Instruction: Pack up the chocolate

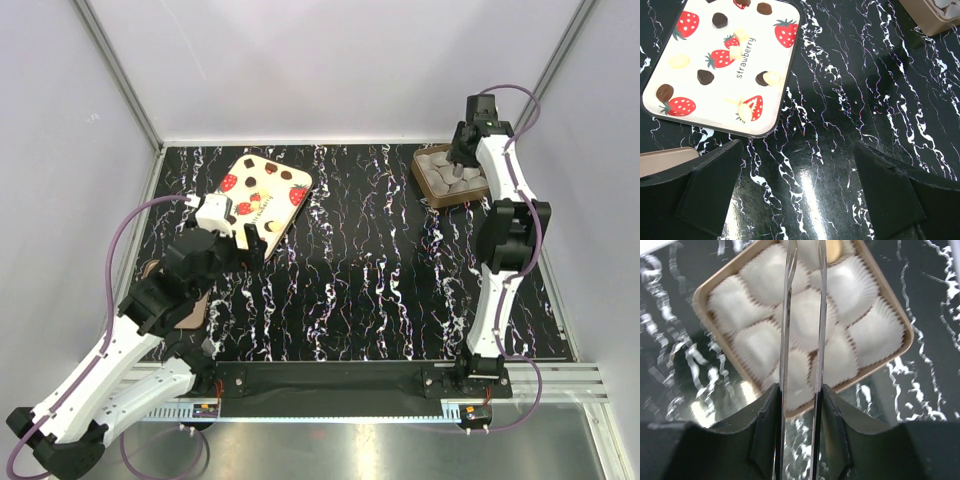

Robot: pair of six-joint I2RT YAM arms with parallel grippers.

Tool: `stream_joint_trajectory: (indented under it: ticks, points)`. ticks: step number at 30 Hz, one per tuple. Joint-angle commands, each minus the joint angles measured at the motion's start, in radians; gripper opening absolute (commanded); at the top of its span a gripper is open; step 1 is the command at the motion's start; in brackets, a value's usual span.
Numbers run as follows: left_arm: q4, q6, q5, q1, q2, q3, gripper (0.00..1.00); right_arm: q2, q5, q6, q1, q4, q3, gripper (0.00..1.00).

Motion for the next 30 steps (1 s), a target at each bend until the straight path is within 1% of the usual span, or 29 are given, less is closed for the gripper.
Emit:
stream_joint_trajectory:
  ticks: [1,3,6,7,9,10,11,13,14,18,21,27,30]
  points:
    - [0.039,0.013,-0.041,0.006,-0.034,0.003,0.99,-0.213,-0.08,0.033,0.086,0.04,-0.084,0.44]
    - [0.04,0.013,-0.052,0.006,-0.052,-0.002,0.99,-0.256,-0.093,0.047,0.135,0.073,-0.136,0.44]
    - [0.047,0.01,-0.06,0.006,-0.077,-0.009,0.99,-0.331,-0.122,0.077,0.241,0.112,-0.233,0.44]
    - [0.05,0.009,-0.06,0.006,-0.081,-0.011,0.99,-0.34,-0.143,0.085,0.301,0.123,-0.247,0.44]
    - [0.051,0.009,-0.061,0.006,-0.091,-0.012,0.99,-0.354,-0.145,0.11,0.359,0.152,-0.279,0.45]
    - [0.051,0.009,-0.069,0.006,-0.098,-0.014,0.99,-0.362,-0.171,0.117,0.395,0.16,-0.285,0.45]
    - [0.054,0.009,-0.073,0.006,-0.1,-0.014,0.99,-0.362,-0.171,0.128,0.456,0.165,-0.29,0.45]
    - [0.054,0.007,-0.083,0.006,-0.112,-0.015,0.99,-0.356,-0.172,0.136,0.524,0.182,-0.301,0.45]
    - [0.056,0.007,-0.087,0.006,-0.115,-0.018,0.99,-0.353,-0.174,0.145,0.585,0.201,-0.307,0.45]
    - [0.06,0.002,-0.096,0.006,-0.131,-0.025,0.99,-0.305,-0.217,0.142,0.709,0.248,-0.331,0.46]
    - [0.06,0.002,-0.104,0.006,-0.137,-0.023,0.99,-0.264,-0.249,0.119,0.778,0.263,-0.328,0.47]
    - [0.07,0.004,-0.11,0.006,-0.152,-0.029,0.99,-0.218,-0.284,0.081,0.852,0.266,-0.336,0.51]
    - [0.07,0.004,-0.109,0.006,-0.151,-0.028,0.99,-0.198,-0.258,0.065,0.869,0.254,-0.341,0.51]
